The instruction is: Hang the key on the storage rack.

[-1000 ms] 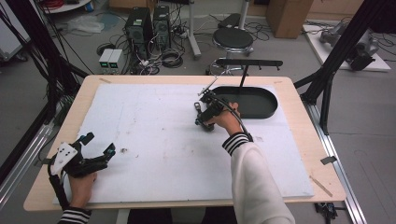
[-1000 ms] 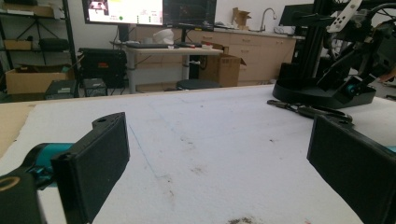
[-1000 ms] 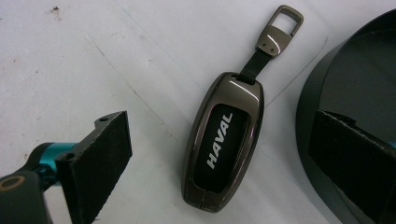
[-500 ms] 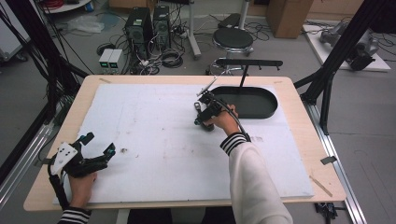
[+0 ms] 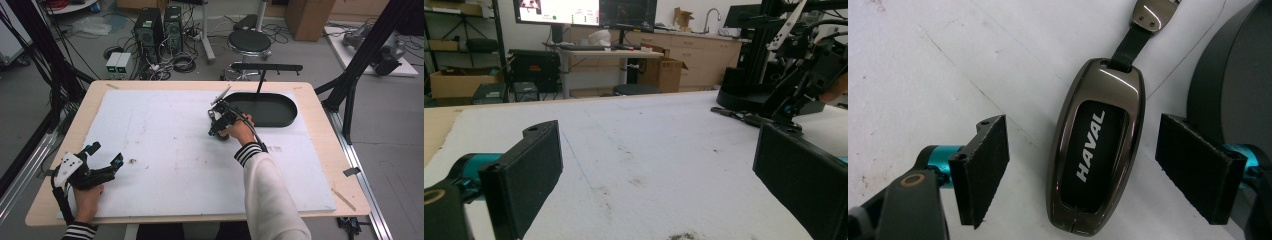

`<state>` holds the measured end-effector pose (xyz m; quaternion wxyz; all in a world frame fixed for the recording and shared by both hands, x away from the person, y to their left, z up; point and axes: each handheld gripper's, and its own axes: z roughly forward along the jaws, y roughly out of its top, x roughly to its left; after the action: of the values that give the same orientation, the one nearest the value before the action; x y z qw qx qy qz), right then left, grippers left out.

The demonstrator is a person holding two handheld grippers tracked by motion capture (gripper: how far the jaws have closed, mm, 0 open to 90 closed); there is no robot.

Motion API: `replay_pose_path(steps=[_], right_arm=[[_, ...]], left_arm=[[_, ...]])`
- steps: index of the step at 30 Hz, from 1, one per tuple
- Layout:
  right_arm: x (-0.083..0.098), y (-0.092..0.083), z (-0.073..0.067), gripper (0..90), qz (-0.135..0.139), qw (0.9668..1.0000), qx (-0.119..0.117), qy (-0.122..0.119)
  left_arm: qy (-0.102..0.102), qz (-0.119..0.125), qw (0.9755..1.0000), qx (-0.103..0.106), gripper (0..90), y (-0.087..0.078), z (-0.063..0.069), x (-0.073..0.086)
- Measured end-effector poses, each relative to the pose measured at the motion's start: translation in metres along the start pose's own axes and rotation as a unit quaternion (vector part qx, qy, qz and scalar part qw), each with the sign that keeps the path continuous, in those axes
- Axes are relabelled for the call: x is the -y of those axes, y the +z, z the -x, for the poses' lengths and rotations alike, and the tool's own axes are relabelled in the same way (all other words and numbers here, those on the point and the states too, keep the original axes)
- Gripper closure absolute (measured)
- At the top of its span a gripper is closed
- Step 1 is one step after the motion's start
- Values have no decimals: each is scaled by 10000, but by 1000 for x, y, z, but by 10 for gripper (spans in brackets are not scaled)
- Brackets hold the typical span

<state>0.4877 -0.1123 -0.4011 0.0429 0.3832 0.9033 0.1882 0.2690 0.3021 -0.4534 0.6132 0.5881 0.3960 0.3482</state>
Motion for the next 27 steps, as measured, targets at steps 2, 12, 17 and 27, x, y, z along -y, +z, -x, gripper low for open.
replay_pose_path(steps=[2,12,17,27], right_arm=[[0,1,0,207,-9,10000,40,61],[0,5,0,238,-100,9998,97,143],[-1,7,-1,261,-159,9996,99,224],[-3,10,-1,354,-294,9990,212,260]], left_arm=[[-5,4,10000,-2,62,0,0,0],[-11,6,10000,-3,62,0,0,0],[-14,8,10000,-12,62,0,0,0],[-19,4,10000,-15,62,0,0,0]])
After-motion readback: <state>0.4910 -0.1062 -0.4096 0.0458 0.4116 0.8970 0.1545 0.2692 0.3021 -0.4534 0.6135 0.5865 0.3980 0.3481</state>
